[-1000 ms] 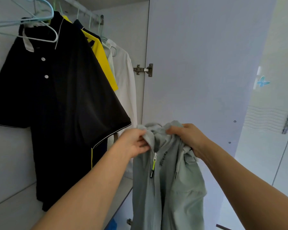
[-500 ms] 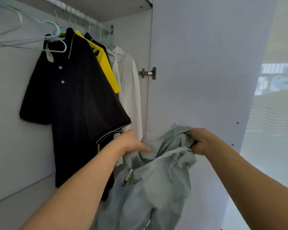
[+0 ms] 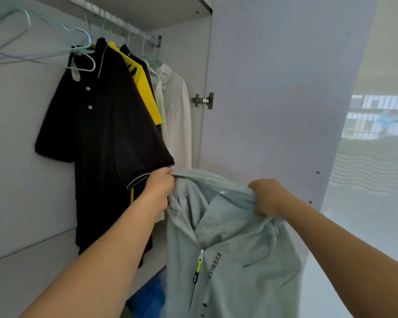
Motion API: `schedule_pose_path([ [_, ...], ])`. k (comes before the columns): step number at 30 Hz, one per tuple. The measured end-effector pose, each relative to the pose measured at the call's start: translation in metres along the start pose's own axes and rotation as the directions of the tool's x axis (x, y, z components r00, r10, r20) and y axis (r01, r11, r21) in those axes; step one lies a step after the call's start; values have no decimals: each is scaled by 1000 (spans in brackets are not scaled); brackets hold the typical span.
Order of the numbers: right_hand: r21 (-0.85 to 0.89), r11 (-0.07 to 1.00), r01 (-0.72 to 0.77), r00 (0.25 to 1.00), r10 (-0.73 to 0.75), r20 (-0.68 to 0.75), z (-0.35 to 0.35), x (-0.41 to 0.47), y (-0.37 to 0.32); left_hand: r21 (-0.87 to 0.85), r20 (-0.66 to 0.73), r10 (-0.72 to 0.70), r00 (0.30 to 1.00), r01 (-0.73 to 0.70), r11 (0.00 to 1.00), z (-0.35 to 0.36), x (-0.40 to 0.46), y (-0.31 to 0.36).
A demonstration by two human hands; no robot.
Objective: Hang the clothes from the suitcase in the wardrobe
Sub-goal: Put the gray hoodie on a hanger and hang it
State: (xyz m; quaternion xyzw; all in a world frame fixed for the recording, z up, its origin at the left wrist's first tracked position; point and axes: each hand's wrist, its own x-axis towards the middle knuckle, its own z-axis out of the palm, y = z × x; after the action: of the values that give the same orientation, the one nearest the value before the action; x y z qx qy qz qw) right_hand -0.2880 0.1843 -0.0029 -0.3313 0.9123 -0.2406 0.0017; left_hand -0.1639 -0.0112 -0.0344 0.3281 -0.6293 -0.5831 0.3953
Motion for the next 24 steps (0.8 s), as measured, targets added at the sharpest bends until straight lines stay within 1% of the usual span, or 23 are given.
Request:
schedule_pose_path([
  [2,-191,980,-60,997,52,-48,9,0,17,-104,-74,-29,997,21,994,-6,9,14],
  [3,-163,981,-106,993,97,-61,11,2,21,-109,-107,-27,994,16,994,-7,13,20],
  [4,-129,984,-126,992,121,-47,11,2,21,-69,-141,-13,990,3,998,-7,16,27],
  [5,33,988,-152,988,153,-16,10,4,19,10,-164,15,986,-14,1000,-7,19,33],
  [6,146,978,-151,988,145,49,6,7,16,112,-175,52,983,-33,993,-8,22,40],
  [7,336,929,-154,986,125,107,0,7,8,203,-169,91,981,-56,978,-8,21,46],
  [8,518,835,-186,979,114,168,-8,7,-1,276,-133,131,982,-90,957,-11,22,52],
  [9,691,680,-244,966,109,233,-15,4,-10,336,-81,167,983,-130,933,-12,21,55],
  [10,798,536,-276,958,89,271,-22,5,-23,393,-15,185,983,-164,905,-16,23,61],
  [11,838,475,-267,961,65,269,-27,8,-33,431,61,165,984,-175,885,-18,22,65],
  [12,858,448,-250,964,33,263,-30,8,-48,438,136,123,983,-171,883,-22,22,71],
  [13,871,443,-212,972,1,237,-32,12,-65,434,212,70,975,-159,887,-30,21,79],
  [14,892,413,-185,977,-24,214,-34,14,-81,428,287,22,958,-149,892,-37,21,87],
  [15,914,375,-155,984,-24,177,-36,15,-95,402,344,-6,939,-142,905,-45,22,96],
  [16,926,355,-127,989,-24,145,-36,18,-109,351,365,-2,931,-136,926,-53,27,104],
  [17,929,358,-94,993,-28,111,-36,22,-124,272,338,53,940,-151,950,-64,36,113],
  [18,930,362,-68,996,-35,87,-36,24,-133,178,251,143,957,-191,965,-71,45,120],
  [19,929,368,-44,997,-48,66,-36,28,-143,134,91,253,963,-264,955,-80,55,129],
  [20,930,367,-28,997,-58,53,-36,32,-154,176,-91,359,929,-340,924,-90,69,139],
  [21,930,368,-24,997,-62,50,-36,33,-163,255,-243,439,865,-379,889,-98,77,148],
  [22,929,370,-13,997,-72,43,-37,36,-172,340,-348,487,801,-377,862,-106,87,158],
  [23,928,373,-3,996,-78,35,-37,38,-179,402,-391,502,771,-348,847,-113,97,165],
  [24,922,387,11,996,-82,23,-37,40,-188,433,-406,501,765,-321,842,-120,109,171],
])
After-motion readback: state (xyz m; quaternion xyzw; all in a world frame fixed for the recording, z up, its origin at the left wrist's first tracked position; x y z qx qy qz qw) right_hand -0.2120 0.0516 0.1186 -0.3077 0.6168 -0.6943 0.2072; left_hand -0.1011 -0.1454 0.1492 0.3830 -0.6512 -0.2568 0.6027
